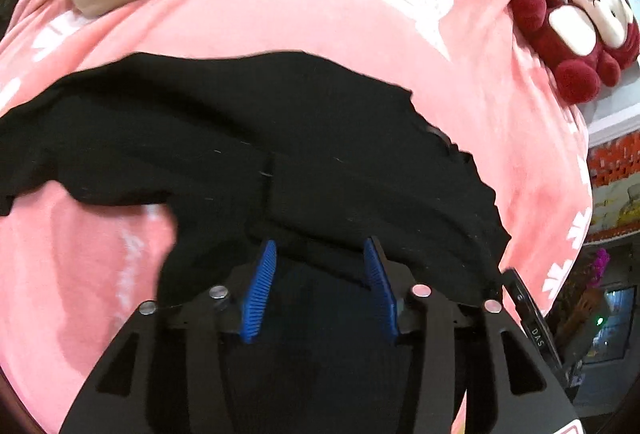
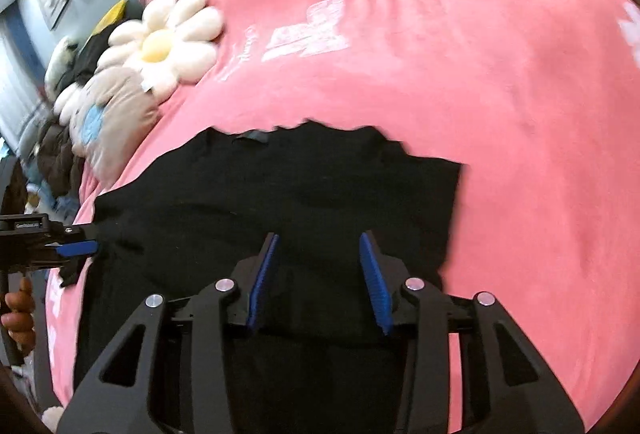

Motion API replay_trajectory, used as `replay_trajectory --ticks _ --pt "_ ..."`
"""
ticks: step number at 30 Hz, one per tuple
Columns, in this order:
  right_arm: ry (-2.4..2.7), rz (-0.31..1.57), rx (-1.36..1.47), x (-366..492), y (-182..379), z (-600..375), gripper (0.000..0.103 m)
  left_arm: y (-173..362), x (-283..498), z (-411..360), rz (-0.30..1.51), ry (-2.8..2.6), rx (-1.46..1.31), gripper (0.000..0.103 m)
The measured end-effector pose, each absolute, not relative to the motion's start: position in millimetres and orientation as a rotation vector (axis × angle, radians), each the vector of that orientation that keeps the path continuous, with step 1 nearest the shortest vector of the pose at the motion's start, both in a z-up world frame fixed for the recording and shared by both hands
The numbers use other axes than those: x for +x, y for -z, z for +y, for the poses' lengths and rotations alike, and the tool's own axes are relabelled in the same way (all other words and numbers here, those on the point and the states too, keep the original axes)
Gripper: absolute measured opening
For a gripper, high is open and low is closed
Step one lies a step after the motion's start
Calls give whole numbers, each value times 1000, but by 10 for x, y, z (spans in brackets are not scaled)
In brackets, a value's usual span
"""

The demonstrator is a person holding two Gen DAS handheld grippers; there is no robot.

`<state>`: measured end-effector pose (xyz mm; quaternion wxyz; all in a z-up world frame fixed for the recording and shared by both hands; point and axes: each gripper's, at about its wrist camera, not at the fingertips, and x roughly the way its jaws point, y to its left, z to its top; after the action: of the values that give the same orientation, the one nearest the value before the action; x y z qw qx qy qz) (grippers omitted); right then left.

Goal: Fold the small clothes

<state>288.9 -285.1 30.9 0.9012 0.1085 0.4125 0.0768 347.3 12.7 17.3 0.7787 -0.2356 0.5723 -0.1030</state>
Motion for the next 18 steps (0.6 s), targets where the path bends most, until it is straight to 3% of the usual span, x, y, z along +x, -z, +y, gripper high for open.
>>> replay_trajectory --ticks 1,3,7,10,14,18 --pt "-188 847 200 2918 -349 -2723 40 -157 3486 89 1242 221 -494 45" --pt "-248 855 118 3004 -393 -2380 40 -102 3513 36 1261 162 -433 60" --pt "-289 940 -24 3376 -137 -1870 41 96 3550 127 1297 100 -491 60" --pt "-220 968 -5 3714 93 -1945 34 159 3542 222 1299 105 -508 60" --pt "-169 921 174 3780 -148 -2105 33 139 3489 323 1302 114 -492 60" --pt "-332 865 62 3313 -334 -1622 37 93 3386 463 1296 106 -508 62"
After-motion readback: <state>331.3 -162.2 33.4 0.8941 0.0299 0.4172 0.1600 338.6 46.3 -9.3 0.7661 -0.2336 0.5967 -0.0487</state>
